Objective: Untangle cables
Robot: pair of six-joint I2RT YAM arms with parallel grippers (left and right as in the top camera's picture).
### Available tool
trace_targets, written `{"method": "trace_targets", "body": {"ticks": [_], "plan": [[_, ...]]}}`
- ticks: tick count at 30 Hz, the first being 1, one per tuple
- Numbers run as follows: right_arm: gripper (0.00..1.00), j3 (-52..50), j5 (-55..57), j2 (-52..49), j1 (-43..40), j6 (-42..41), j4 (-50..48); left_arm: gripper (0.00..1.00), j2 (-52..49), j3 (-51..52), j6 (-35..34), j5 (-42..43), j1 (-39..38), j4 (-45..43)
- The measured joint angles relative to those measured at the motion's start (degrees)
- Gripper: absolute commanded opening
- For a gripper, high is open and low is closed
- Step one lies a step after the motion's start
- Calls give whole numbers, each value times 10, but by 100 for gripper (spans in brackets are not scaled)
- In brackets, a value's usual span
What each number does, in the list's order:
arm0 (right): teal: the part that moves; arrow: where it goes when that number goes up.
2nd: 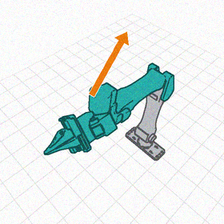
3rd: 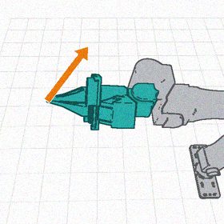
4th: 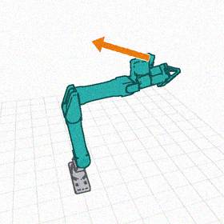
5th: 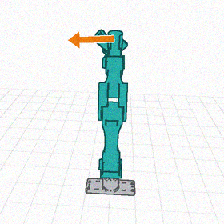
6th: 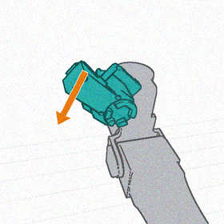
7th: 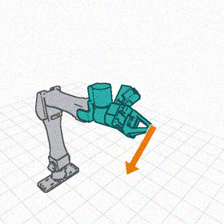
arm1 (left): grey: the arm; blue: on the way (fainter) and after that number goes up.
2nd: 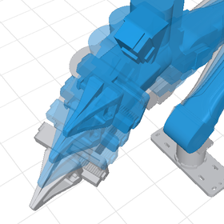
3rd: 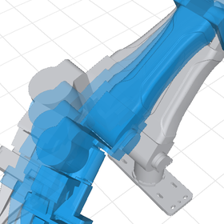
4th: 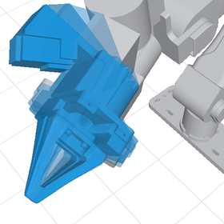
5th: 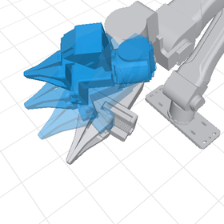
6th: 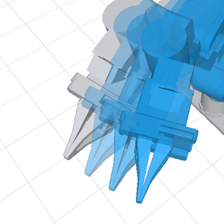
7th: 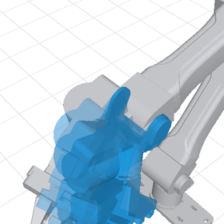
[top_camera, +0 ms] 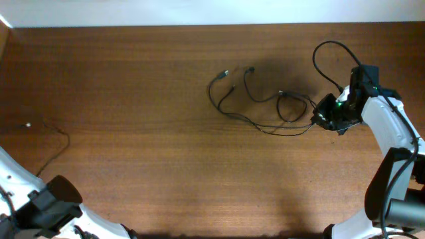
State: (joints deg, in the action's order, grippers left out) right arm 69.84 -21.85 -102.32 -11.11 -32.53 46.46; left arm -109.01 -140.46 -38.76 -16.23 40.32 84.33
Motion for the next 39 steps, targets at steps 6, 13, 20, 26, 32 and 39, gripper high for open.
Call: {"method": "trace_targets", "body": {"ticks": [6, 13, 20, 26, 32, 39], "plan": [[4, 0, 0, 0, 0, 2, 1, 0, 1, 201, -200, -33, 7, -12], [4, 0, 0, 0, 0, 2, 3, 15, 2, 388, -429, -48, 21, -62], [4, 0, 0, 0, 0, 2, 3, 17, 1, 496, -400, -60, 21, -288], [4, 0, 0, 0, 0, 2, 3, 100, -31, 506, -238, -71, 21, -417], [8, 0, 0, 0, 0, 2, 1, 99, -58, 506, -183, -87, 30, -415], [11, 0, 0, 0, 0, 7, -2, 98, -35, 488, -39, 13, 32, -413]]}}
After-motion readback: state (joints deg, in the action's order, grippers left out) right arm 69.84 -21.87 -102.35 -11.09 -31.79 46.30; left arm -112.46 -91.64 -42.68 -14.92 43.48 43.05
